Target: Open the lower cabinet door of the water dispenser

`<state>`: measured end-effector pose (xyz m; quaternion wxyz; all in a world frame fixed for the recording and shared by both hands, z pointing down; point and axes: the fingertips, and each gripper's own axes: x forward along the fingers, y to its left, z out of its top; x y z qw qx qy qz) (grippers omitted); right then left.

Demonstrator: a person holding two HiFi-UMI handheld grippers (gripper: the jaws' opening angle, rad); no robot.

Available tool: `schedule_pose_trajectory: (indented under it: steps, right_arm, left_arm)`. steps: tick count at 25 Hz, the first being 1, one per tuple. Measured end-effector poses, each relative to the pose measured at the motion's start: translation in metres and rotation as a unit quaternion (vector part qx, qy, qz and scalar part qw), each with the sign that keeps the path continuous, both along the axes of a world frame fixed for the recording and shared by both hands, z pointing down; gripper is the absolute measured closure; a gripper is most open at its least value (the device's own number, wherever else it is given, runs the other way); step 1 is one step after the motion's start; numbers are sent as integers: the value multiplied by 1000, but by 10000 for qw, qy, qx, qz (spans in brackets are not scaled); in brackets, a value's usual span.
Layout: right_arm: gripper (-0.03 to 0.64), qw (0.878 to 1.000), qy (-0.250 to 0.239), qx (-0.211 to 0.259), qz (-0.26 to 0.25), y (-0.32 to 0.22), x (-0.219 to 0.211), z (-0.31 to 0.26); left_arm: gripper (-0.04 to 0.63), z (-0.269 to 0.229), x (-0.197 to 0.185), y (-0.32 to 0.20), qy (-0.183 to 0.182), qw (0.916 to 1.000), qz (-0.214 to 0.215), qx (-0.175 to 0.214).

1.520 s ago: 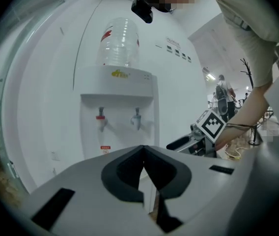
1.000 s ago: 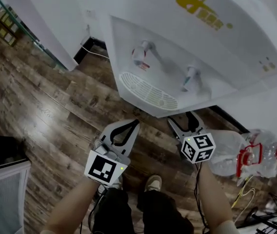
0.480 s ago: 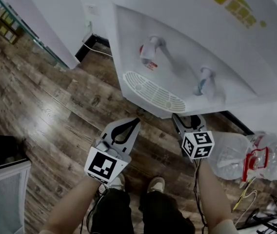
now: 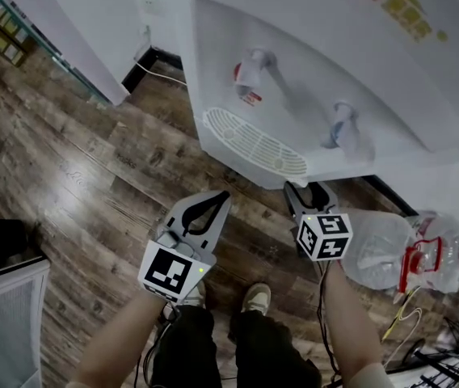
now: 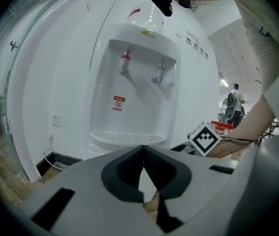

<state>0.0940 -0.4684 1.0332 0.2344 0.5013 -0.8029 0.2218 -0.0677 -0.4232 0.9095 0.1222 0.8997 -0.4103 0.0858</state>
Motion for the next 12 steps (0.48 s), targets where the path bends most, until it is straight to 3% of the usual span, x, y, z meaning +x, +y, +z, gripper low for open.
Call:
schedule_pose_trajectory:
  steps: [4,7,12]
  right_arm:
    - [419,9963,513,-176,-674,30,-12,5]
    - [414,9879,788,-306,-1297,48,-33,8]
    - [416,9787,743,-369,-1879,69,-85,1]
  left_arm:
    - [591,0,-2,6,-16,9999,3,-121]
    - [591,1,-7,13,-105,9997,-7,-225]
    - [591,5,-24,24,-268,9986,-132,-434]
